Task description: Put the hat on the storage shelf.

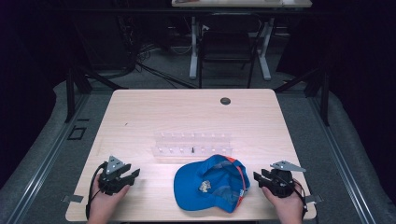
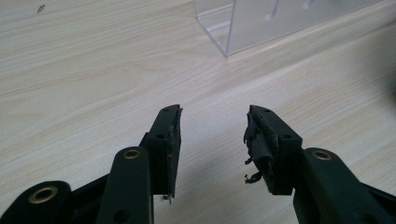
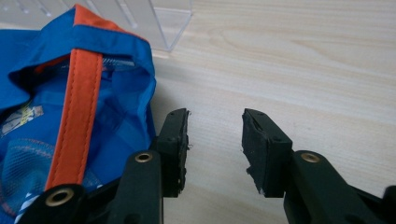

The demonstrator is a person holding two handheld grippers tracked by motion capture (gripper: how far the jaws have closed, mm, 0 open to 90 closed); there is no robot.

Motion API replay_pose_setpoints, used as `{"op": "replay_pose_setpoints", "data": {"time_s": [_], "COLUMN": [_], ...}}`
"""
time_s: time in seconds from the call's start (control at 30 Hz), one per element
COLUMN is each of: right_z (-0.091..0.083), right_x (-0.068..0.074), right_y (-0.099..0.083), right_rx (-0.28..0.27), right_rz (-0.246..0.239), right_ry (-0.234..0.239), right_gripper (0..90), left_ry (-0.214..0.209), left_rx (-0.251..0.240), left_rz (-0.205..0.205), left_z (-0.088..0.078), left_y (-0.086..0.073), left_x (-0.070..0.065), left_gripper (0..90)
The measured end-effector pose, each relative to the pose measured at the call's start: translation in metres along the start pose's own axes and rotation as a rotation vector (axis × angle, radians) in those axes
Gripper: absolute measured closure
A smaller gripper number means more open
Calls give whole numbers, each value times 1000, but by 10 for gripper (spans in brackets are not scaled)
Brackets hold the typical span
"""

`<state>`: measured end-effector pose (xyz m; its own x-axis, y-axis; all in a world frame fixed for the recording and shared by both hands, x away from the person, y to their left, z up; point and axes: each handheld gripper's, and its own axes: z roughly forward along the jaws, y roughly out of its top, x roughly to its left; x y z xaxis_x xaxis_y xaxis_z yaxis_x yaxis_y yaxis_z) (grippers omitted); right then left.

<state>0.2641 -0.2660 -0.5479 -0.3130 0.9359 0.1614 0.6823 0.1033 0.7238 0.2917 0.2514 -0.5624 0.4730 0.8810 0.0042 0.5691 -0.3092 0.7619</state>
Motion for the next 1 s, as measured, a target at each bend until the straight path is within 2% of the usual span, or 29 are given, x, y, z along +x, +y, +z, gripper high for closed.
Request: {"op": "replay_pose_setpoints", "data": {"time_s": [0.17, 0.2, 0.4, 0.47, 0.53, 0.67, 0.77, 0.93, 1.0], "right_z": [1, 0, 0, 0, 0, -2, -5, -12, -13], "right_x": [4, 7, 12, 12, 12, 10, 10, 11, 10], "right_y": [-1, 0, 4, 5, 5, 7, 9, 11, 15], "right_rx": [46, 57, 61, 66, 56, 56, 76, 99, 115], "right_rz": [-11, -24, -26, -32, -6, 5, 2, -27, -10], "right_ry": [10, 15, 24, 20, 14, 22, 25, 47, 68], "right_gripper": [607, 606, 599, 588, 581, 598, 608, 626, 638], "left_ry": [3, 0, -15, -15, -6, 4, 11, 2, 2], "left_rx": [-1, 3, 2, 7, 11, 16, 15, 30, 26], "left_rz": [-7, 5, -6, 7, 12, 19, 19, 7, 2], "left_z": [-1, -2, -5, -5, -3, -3, -3, -3, -3], "left_y": [0, 0, -2, -1, -1, 0, -1, -2, -2], "left_x": [0, 0, -1, -2, -3, -4, -4, -3, -3], "left_gripper": [547, 545, 540, 539, 540, 534, 520, 525, 527]}}
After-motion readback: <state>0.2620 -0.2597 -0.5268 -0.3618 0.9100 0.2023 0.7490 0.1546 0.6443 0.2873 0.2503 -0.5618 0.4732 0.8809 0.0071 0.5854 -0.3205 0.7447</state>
